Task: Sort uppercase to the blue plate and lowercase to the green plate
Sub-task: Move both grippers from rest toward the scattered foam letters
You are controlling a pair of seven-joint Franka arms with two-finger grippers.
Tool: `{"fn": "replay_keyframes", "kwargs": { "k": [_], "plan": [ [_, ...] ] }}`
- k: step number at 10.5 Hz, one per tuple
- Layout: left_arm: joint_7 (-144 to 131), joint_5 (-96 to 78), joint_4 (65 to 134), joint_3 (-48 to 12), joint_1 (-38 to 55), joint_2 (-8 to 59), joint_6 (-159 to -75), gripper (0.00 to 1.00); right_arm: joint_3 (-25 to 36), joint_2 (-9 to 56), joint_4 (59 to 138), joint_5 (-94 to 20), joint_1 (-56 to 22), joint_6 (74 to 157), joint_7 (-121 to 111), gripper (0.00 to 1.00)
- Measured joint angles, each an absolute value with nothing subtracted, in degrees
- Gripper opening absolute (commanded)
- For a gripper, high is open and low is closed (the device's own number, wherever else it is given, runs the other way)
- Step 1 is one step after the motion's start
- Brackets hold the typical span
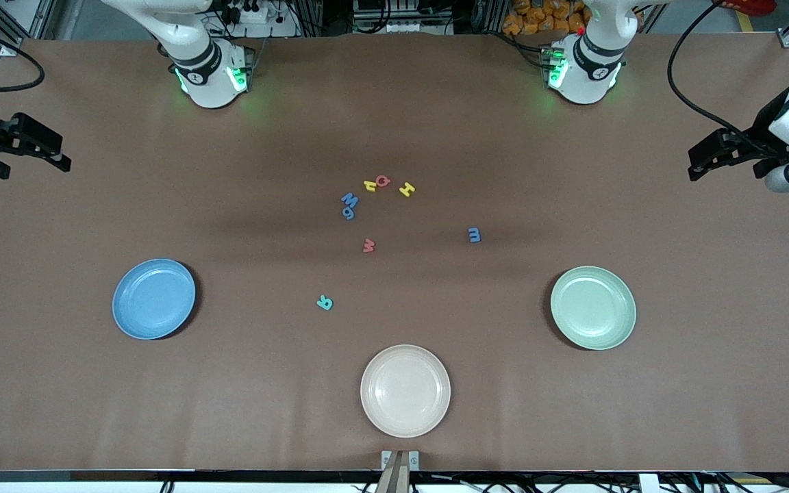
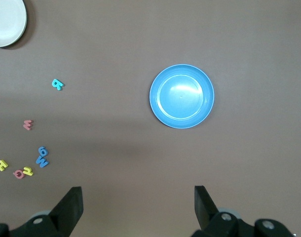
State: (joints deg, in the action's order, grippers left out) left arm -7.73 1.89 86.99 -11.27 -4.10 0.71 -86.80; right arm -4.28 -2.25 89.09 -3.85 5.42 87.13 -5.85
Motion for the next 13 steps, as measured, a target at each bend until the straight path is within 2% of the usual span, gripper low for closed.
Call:
{"fn": "replay_keyframes", "kwargs": {
  "k": [7, 10, 13],
  "plan": [
    [-7.2, 1.8, 87.8, -11.4, -4.1, 0.9, -86.8, 1.0, -4.3, -2.1, 89.1, -3.8, 5.4, 87.2, -5.8, 1.0],
    [-12.6, -1.4, 91.9, -11.7, -3.6, 2.2, -87.9, 1.0, -4.3, -1.8, 89.1, -3.8, 5.4, 87.4, -5.8, 1.0],
    [-19.1, -2.3, 96.0, -12.6, 0.7, 3.9, -90.6, 1.0, -4.7, -1.4, 90.0, -3.9, 5.3, 87.4, -5.8, 1.0]
  ]
}}
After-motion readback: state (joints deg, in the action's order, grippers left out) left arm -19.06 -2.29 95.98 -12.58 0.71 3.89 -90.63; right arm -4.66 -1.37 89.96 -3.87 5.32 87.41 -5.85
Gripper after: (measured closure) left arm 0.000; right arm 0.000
